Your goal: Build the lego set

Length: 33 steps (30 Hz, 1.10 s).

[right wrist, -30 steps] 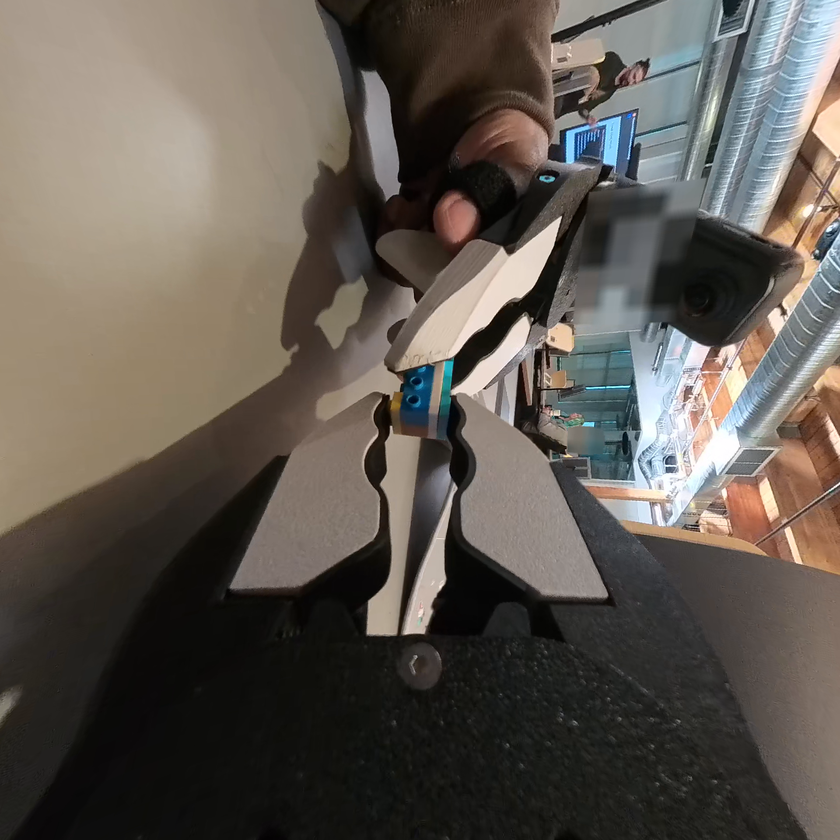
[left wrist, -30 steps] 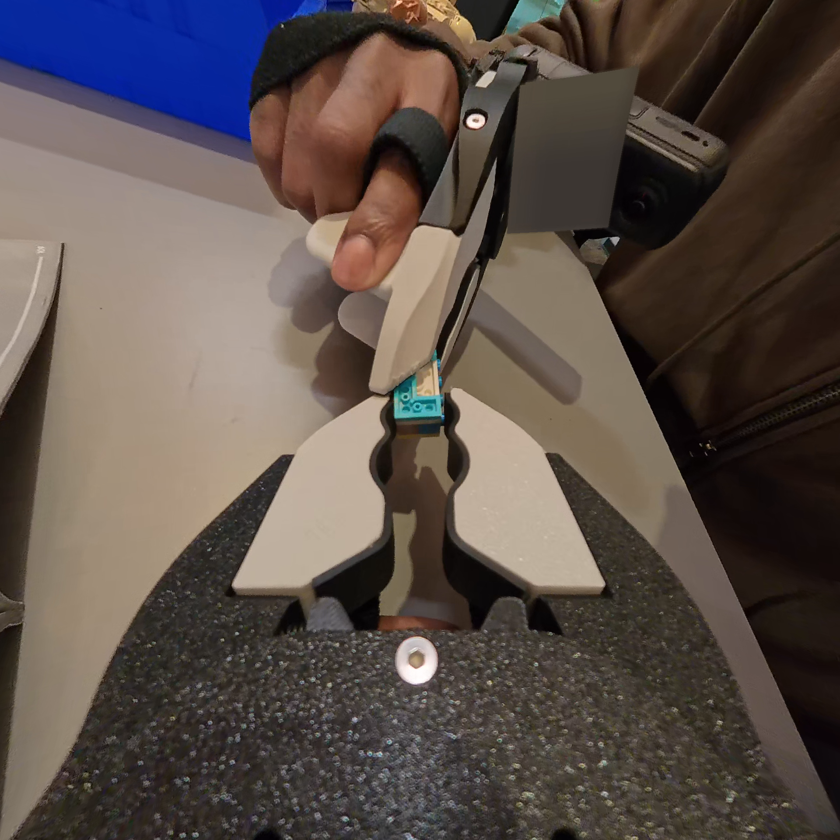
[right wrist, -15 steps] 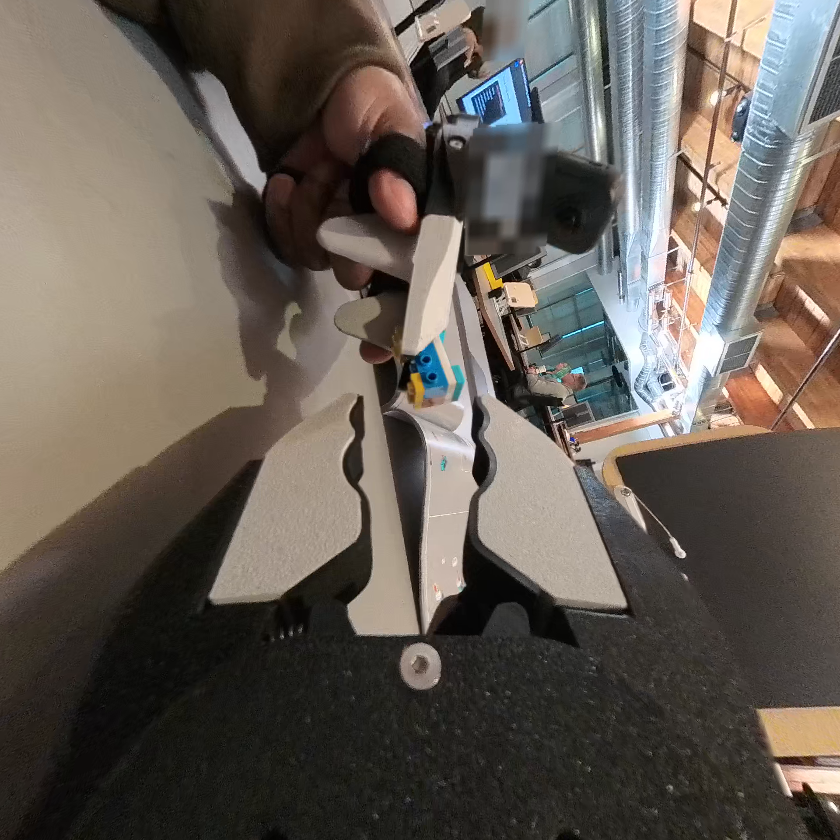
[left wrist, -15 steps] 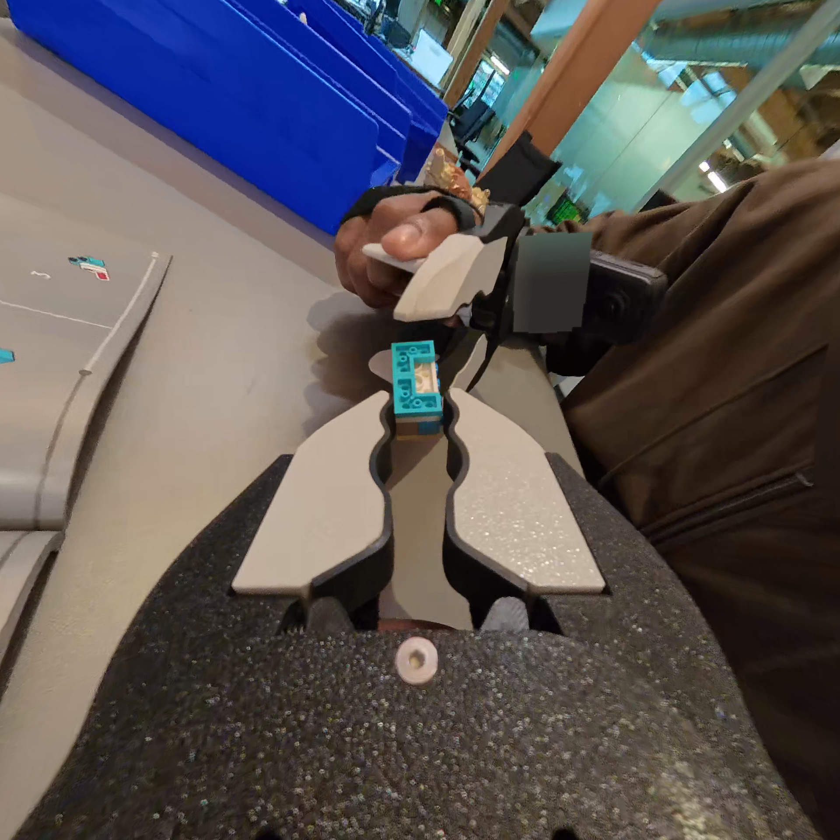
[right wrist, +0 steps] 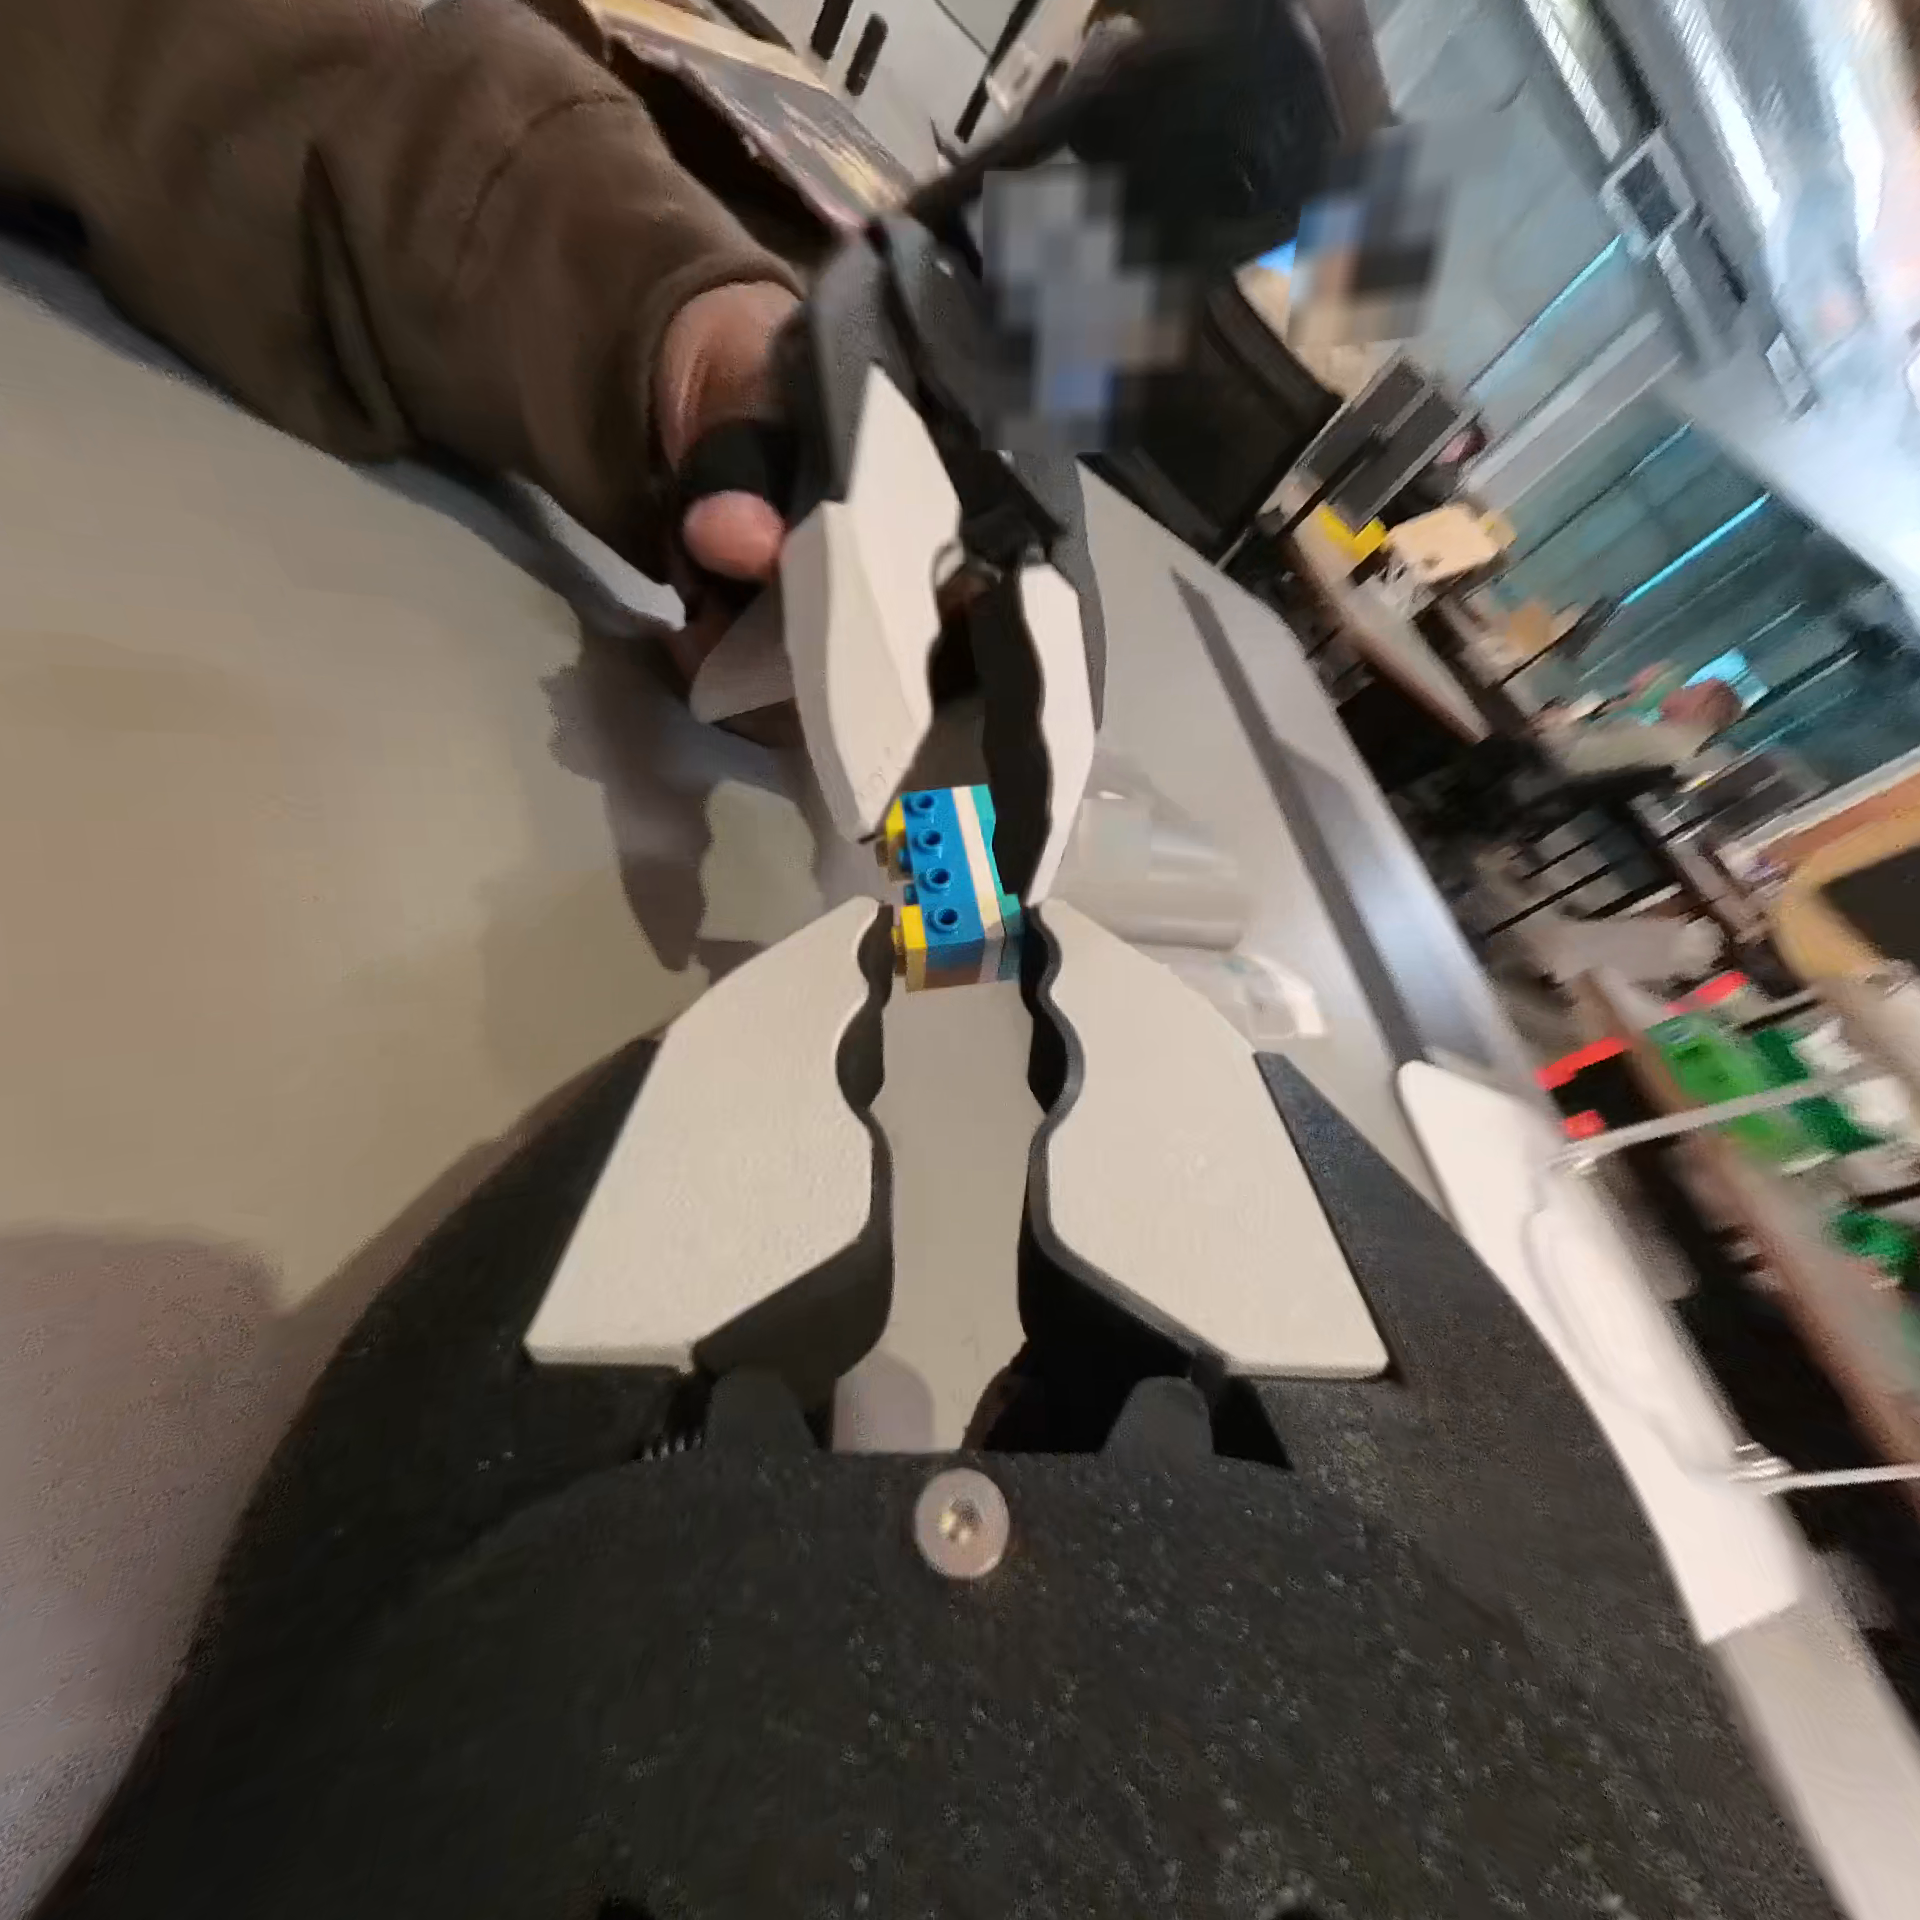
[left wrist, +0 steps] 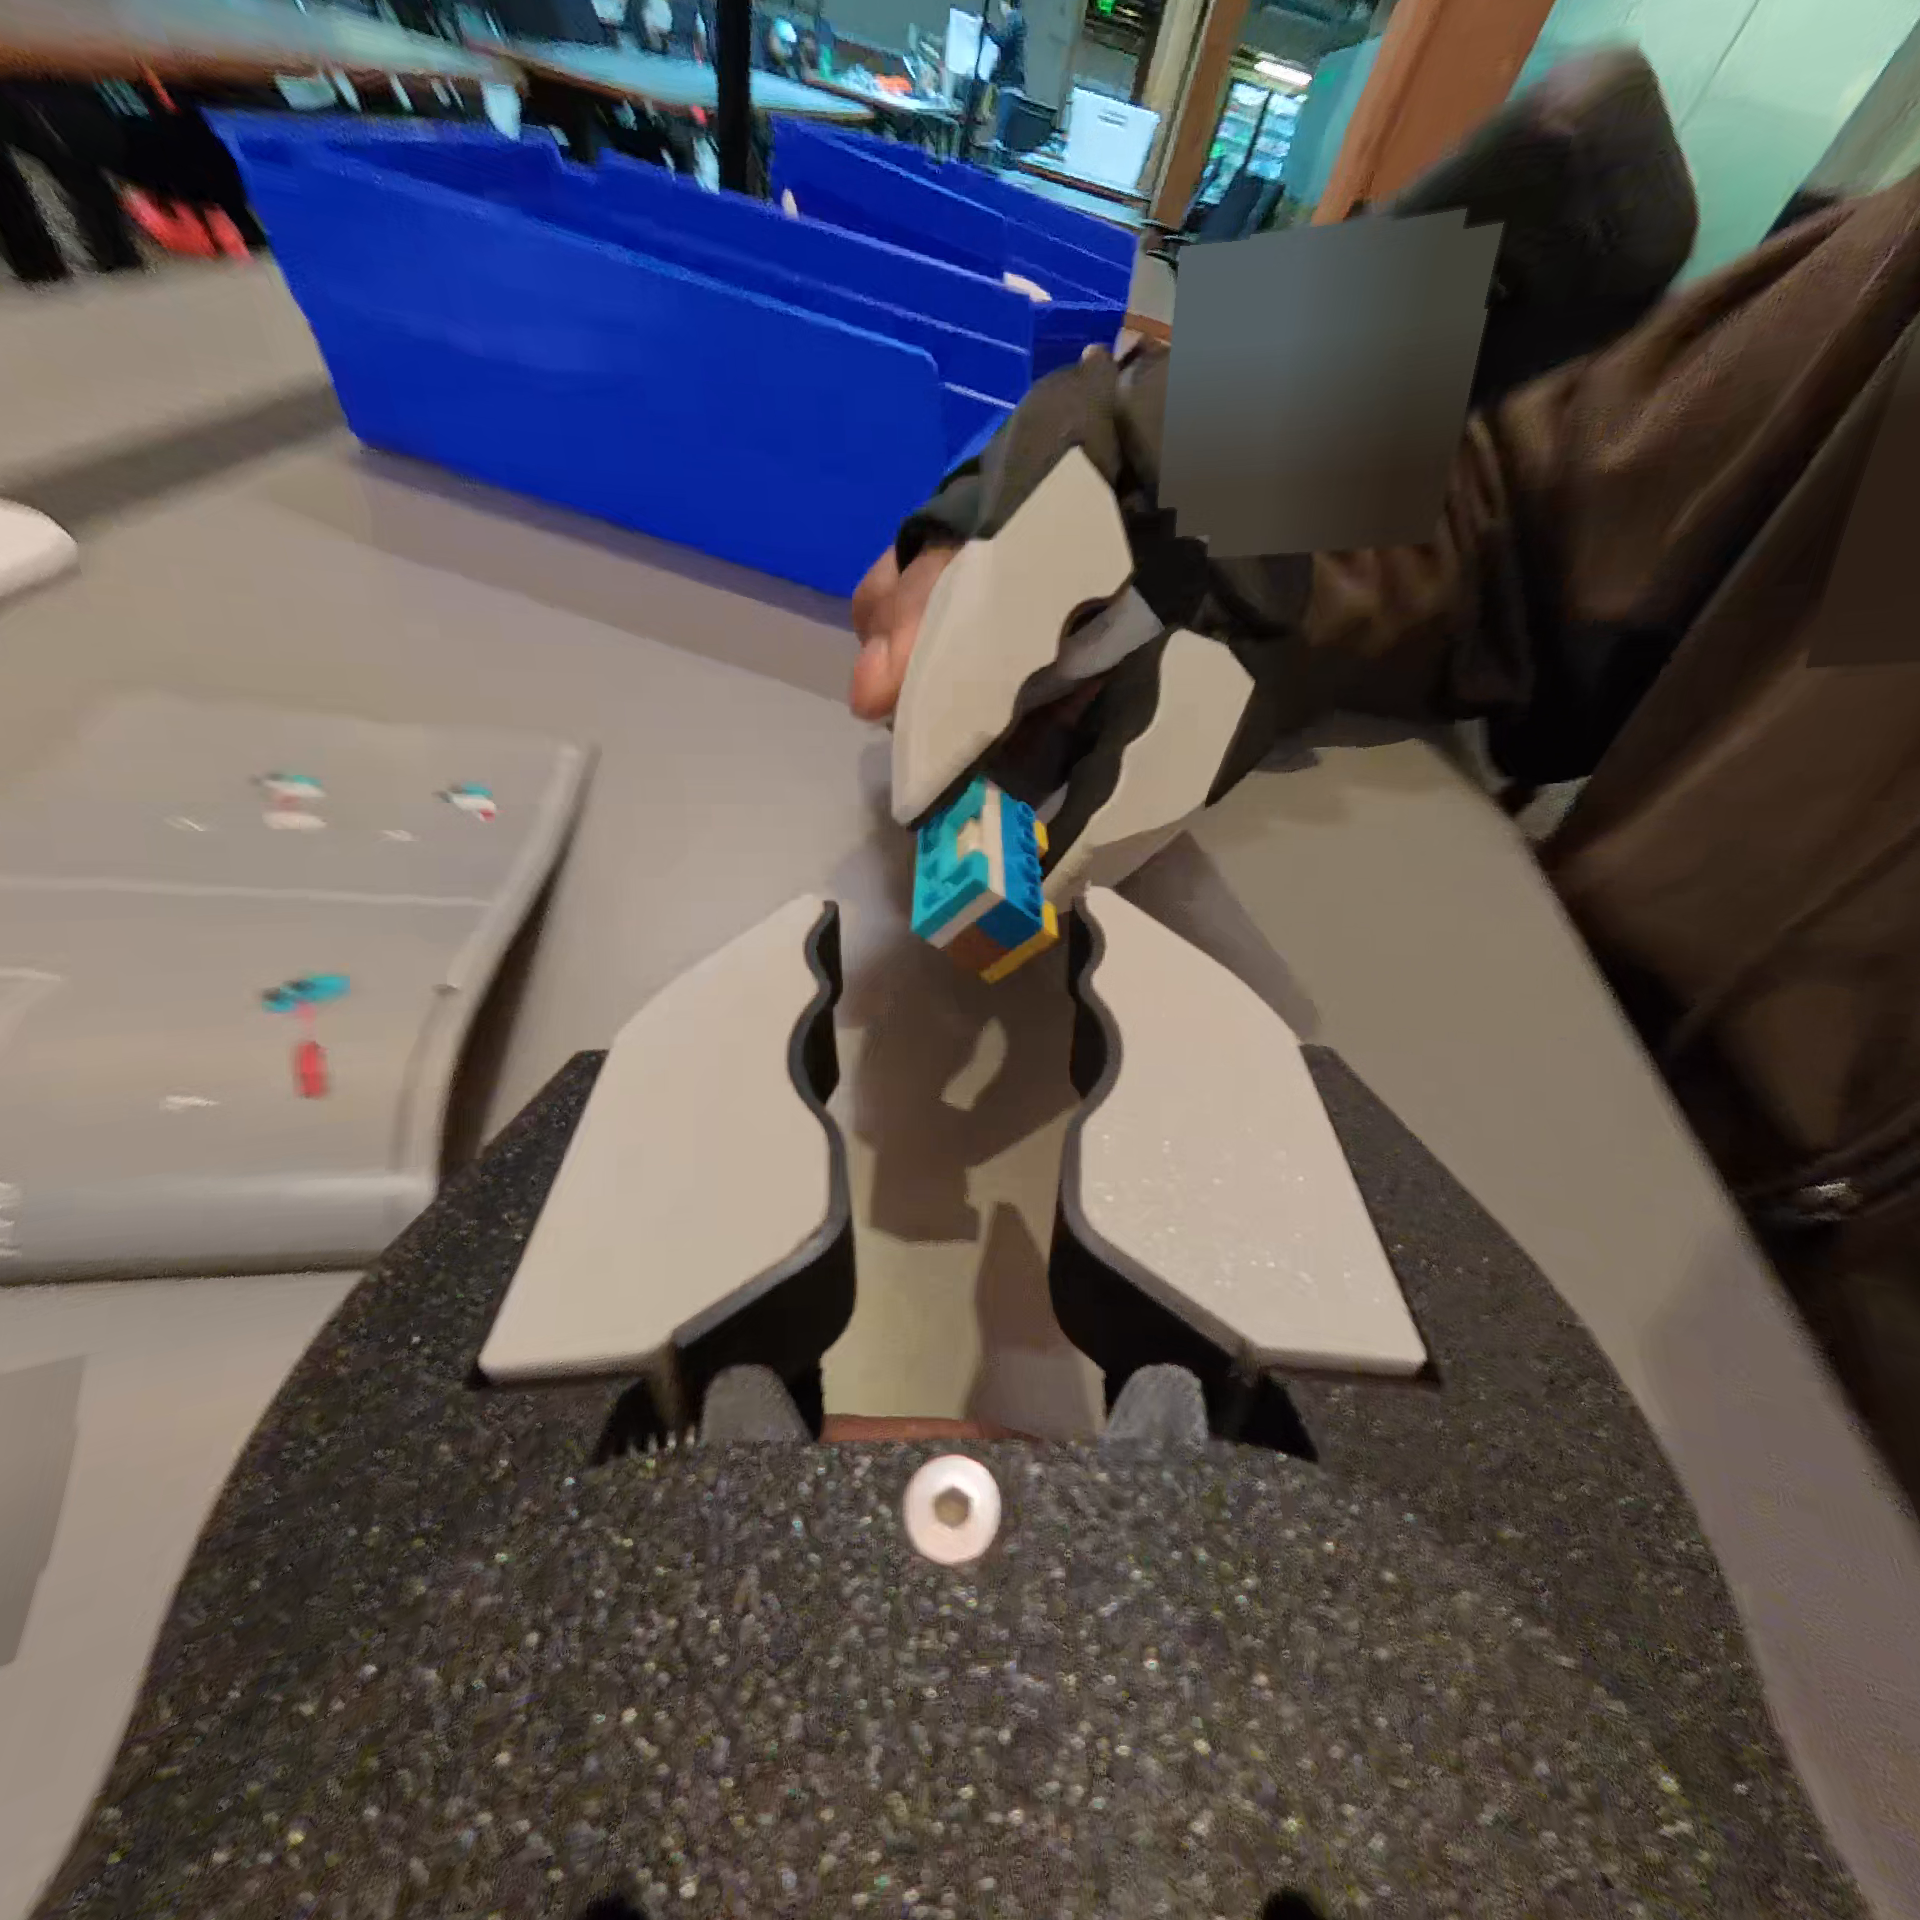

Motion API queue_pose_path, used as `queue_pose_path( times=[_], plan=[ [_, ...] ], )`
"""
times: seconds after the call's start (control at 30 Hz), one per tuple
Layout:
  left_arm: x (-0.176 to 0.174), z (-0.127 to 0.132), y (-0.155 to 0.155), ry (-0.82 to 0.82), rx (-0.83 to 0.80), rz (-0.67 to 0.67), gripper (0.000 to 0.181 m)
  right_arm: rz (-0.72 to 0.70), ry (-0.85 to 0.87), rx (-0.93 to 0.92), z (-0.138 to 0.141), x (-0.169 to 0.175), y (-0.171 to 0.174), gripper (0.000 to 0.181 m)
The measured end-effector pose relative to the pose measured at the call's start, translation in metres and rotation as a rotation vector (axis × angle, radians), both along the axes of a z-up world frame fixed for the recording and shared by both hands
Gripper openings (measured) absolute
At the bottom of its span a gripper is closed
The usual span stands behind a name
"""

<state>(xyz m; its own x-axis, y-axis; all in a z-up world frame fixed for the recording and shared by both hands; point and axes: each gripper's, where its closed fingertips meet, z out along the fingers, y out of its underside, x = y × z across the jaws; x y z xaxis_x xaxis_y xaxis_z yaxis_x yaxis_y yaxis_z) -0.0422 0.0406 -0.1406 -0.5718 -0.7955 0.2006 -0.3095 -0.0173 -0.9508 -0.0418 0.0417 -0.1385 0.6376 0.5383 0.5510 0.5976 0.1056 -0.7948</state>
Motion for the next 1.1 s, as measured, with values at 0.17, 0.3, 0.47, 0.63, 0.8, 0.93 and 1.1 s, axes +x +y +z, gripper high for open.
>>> queue_pose_path(
  times=[0.17,0.3,0.47,0.63,0.8,0.93,1.1],
  plan=[
    [0.002,0.005,-0.001,-0.173,0.225,0.026,0.033,0.005,0.149,-0.113,-0.001,0.004,0.002,0.023],
    [0.002,0.0,-0.002,-0.19,0.297,0.021,0.026,0.018,0.196,-0.139,0.0,0.004,0.001,0.023],
    [0.002,0.001,-0.003,-0.227,0.345,0.027,0.023,0.03,0.201,-0.138,0.001,0.003,0.0,0.023],
    [-0.001,-0.001,-0.008,-0.216,0.348,-0.02,0.022,0.082,0.206,-0.14,0.003,-0.002,-0.005,0.023],
    [-0.003,0.001,-0.01,-0.218,0.354,-0.028,0.022,0.111,0.2,-0.129,0.006,-0.004,-0.007,0.023],
    [-0.002,-0.001,-0.009,-0.203,0.355,-0.025,0.022,0.107,0.192,-0.141,0.004,-0.003,-0.007,0.022],
    [0.001,0.002,-0.006,-0.179,0.294,0.003,0.022,0.072,0.219,-0.129,0.007,0.0,-0.004,0.023]
  ],
)
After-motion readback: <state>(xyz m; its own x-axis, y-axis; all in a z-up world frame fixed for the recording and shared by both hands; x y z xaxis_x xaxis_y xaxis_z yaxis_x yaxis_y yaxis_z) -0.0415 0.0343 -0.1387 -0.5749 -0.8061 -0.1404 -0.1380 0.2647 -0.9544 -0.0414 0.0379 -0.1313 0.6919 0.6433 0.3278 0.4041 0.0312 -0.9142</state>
